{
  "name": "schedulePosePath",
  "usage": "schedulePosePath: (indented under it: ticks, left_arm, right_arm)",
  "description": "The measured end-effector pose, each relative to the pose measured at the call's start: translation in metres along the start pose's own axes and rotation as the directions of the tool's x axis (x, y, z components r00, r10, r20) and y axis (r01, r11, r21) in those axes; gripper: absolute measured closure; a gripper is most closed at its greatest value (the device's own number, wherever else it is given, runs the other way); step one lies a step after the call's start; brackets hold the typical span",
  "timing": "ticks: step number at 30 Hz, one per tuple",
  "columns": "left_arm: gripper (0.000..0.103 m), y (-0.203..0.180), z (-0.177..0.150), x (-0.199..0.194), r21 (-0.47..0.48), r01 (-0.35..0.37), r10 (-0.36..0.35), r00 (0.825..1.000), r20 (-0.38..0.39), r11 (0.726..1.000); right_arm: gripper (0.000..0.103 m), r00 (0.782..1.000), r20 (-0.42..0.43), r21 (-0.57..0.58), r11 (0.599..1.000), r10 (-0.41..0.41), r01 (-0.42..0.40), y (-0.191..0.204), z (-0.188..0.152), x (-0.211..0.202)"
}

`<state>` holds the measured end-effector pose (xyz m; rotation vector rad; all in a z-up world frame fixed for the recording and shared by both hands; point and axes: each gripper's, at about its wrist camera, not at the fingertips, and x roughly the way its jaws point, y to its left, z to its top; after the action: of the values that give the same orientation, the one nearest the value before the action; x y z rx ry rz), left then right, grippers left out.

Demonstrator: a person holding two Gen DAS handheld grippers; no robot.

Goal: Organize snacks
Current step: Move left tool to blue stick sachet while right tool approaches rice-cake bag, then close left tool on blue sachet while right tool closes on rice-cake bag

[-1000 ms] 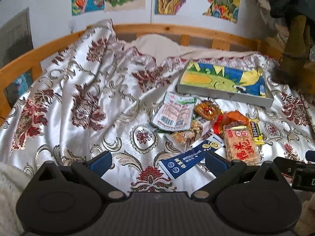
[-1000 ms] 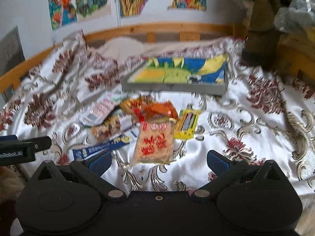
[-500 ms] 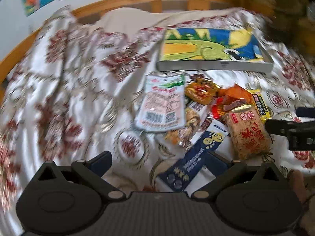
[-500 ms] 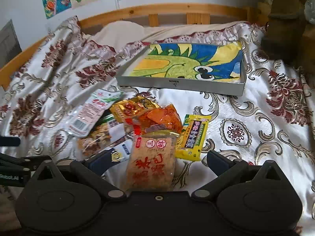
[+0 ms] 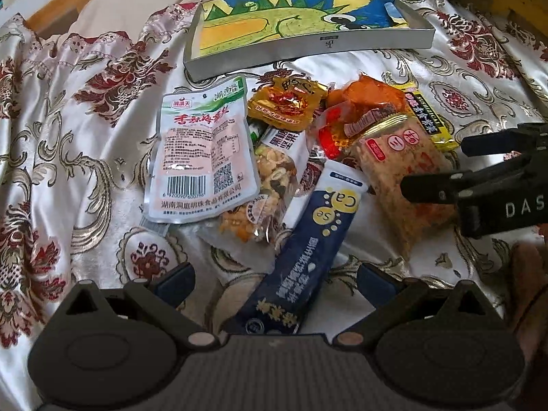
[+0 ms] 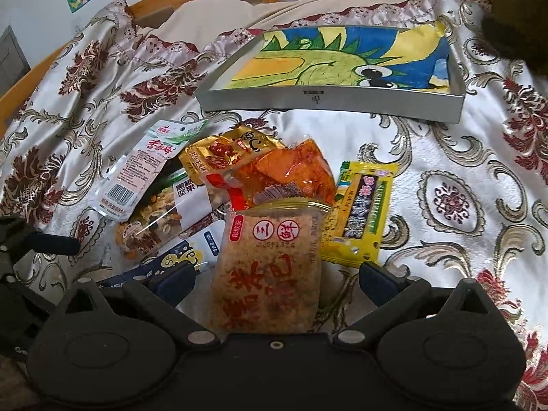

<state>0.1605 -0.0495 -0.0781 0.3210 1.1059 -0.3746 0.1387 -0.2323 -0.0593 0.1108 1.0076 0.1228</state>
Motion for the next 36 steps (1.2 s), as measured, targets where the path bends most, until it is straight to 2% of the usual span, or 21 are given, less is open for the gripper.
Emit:
schedulePosePath:
  ticks: [6,9,11,13,15,18,20,22,25,30,33,35,36]
  left_arm:
    - [0.005,0.002,0.002,0.013,0.007,0.016,-0.016,0.999,-0.037,1.000]
    - [0.015,0.004,0.001,0.017,-0.009,0.054,-0.055,0.997,-0.061,0.998]
    - [0.025,0.006,-0.001,0.018,-0.022,0.082,-0.083,0.994,-0.069,0.996]
    - [0.033,0.006,-0.002,0.016,-0.029,0.101,-0.102,0.992,-0.068,0.994]
    - [0.038,0.007,-0.003,0.015,-0.041,0.131,-0.134,0.989,-0.068,0.991]
    - [0.039,0.007,-0.004,0.014,-0.058,0.186,-0.189,0.980,-0.063,0.981]
    - [0.035,0.006,-0.004,0.015,-0.052,0.182,-0.185,0.981,-0.058,0.982]
    - [0.029,0.006,-0.002,0.017,-0.050,0.175,-0.178,0.983,-0.049,0.983]
    - [0.029,0.006,0.004,0.026,-0.069,0.166,-0.170,0.984,-0.051,0.984]
    - [0.030,0.008,0.007,0.039,-0.115,0.163,-0.171,0.983,-0.066,0.980]
    - [0.041,0.005,0.007,0.038,-0.110,0.153,-0.161,0.985,-0.069,0.982]
    - [0.057,0.005,0.006,0.037,-0.114,0.161,-0.170,0.982,-0.078,0.980]
    - [0.058,0.005,0.006,0.036,-0.122,0.168,-0.179,0.980,-0.084,0.978]
  right_arm:
    - [0.010,0.999,-0.034,-0.019,1.000,0.007,-0.008,0.003,-0.001,0.013]
    - [0.020,0.999,-0.051,-0.033,0.999,-0.004,0.002,0.005,-0.003,0.015]
    - [0.022,0.999,-0.050,-0.030,1.000,0.003,-0.005,0.004,-0.004,0.015]
    - [0.031,0.999,-0.046,-0.027,1.000,-0.004,0.003,0.003,-0.005,0.012]
    - [0.032,0.999,-0.038,-0.024,0.999,-0.030,0.030,0.001,-0.006,0.009]
    - [0.032,0.998,-0.035,0.000,0.999,-0.049,0.049,-0.005,-0.006,0.006]
    - [0.032,0.998,-0.037,0.019,0.999,-0.042,0.042,-0.008,-0.006,0.006]
    - [0.027,0.998,-0.037,0.029,0.999,-0.041,0.042,-0.009,-0.005,0.006]
    - [0.023,0.998,-0.033,0.027,0.998,-0.048,0.049,-0.008,-0.004,0.009]
    - [0.024,0.998,-0.050,0.044,0.998,-0.041,0.044,-0.011,-0.005,0.014]
    - [0.034,0.999,-0.049,0.055,0.998,-0.020,0.023,-0.011,-0.005,0.012]
    - [0.037,0.999,-0.043,0.044,0.999,-0.025,0.027,-0.009,-0.006,0.010]
    - [0.038,0.999,-0.040,0.044,0.999,-0.023,0.025,-0.009,-0.006,0.009]
